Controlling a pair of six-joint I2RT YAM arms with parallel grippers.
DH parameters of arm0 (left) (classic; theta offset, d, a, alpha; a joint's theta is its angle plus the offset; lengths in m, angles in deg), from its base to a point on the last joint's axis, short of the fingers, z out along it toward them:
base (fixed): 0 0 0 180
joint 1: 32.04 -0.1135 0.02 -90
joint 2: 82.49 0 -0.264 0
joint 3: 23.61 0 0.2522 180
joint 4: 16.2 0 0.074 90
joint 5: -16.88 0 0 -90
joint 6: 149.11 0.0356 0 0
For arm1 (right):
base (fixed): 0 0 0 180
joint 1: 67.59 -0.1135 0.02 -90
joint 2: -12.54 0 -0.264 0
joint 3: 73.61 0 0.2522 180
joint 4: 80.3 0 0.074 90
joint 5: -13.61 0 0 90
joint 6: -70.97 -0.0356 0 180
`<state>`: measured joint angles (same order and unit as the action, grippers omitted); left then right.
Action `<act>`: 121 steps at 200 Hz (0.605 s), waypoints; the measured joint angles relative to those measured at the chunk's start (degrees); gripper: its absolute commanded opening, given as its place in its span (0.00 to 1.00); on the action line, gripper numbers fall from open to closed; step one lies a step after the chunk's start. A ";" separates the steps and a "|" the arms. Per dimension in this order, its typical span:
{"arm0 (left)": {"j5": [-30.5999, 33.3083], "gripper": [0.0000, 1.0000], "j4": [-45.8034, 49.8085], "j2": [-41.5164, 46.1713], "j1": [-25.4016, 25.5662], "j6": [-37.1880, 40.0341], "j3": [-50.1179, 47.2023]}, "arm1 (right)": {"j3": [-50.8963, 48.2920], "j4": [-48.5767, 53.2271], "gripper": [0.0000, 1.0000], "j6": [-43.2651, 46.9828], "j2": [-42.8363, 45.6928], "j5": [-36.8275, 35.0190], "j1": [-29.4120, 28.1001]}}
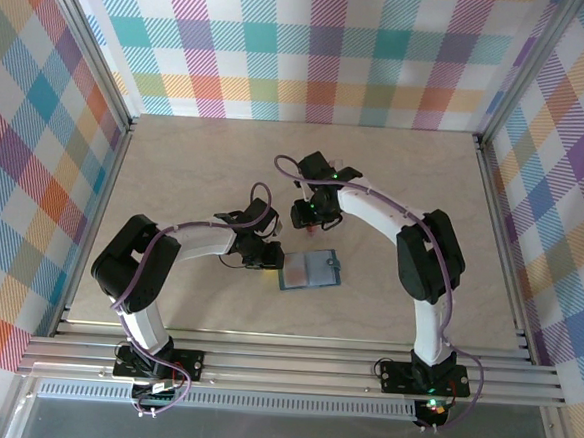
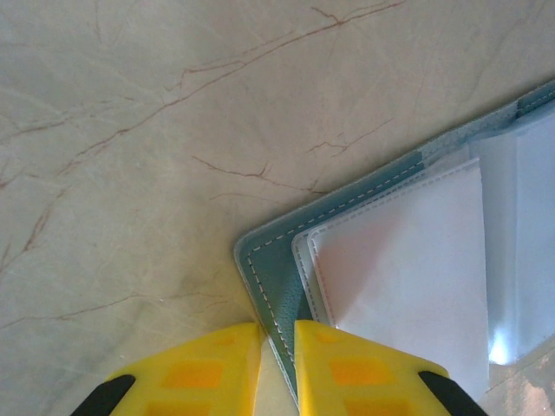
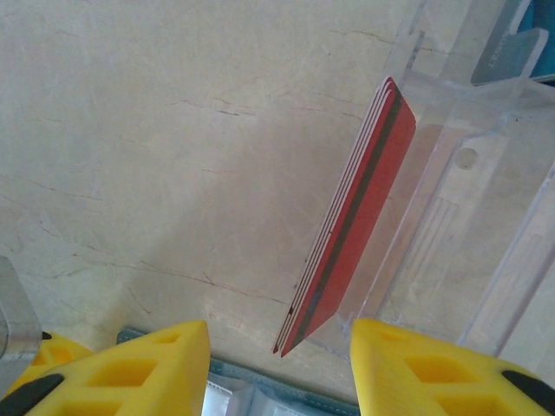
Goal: Put the credit cards into the card holder
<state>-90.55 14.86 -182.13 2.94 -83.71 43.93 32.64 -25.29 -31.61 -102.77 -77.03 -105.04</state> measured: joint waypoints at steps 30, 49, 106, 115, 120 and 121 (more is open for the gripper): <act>-0.02 0.19 0.00 0.00 0.00 0.00 0.00 | 0.63 -0.07 0.47 0.02 -1.55 0.04 0.00; -0.02 0.19 0.00 0.00 0.00 0.00 0.00 | 1.05 0.00 0.46 0.04 -2.23 0.02 -0.11; -0.02 0.19 0.00 0.04 0.00 0.00 0.00 | 3.30 0.35 0.46 0.07 -4.94 -0.39 -0.87; -0.02 0.19 0.00 0.04 0.00 0.00 0.00 | 3.32 0.37 0.46 0.07 -5.11 -0.39 -0.90; -0.02 0.19 0.00 0.04 0.00 0.00 0.00 | 3.32 0.37 0.46 0.07 -5.20 -0.39 -0.90; -0.02 0.19 0.00 0.04 0.00 0.00 0.00 | 3.32 0.37 0.46 0.07 -5.22 -0.39 -0.90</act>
<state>-90.58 14.86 -182.08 2.94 -83.71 43.93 35.96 -24.92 -31.55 -107.99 -77.43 -105.94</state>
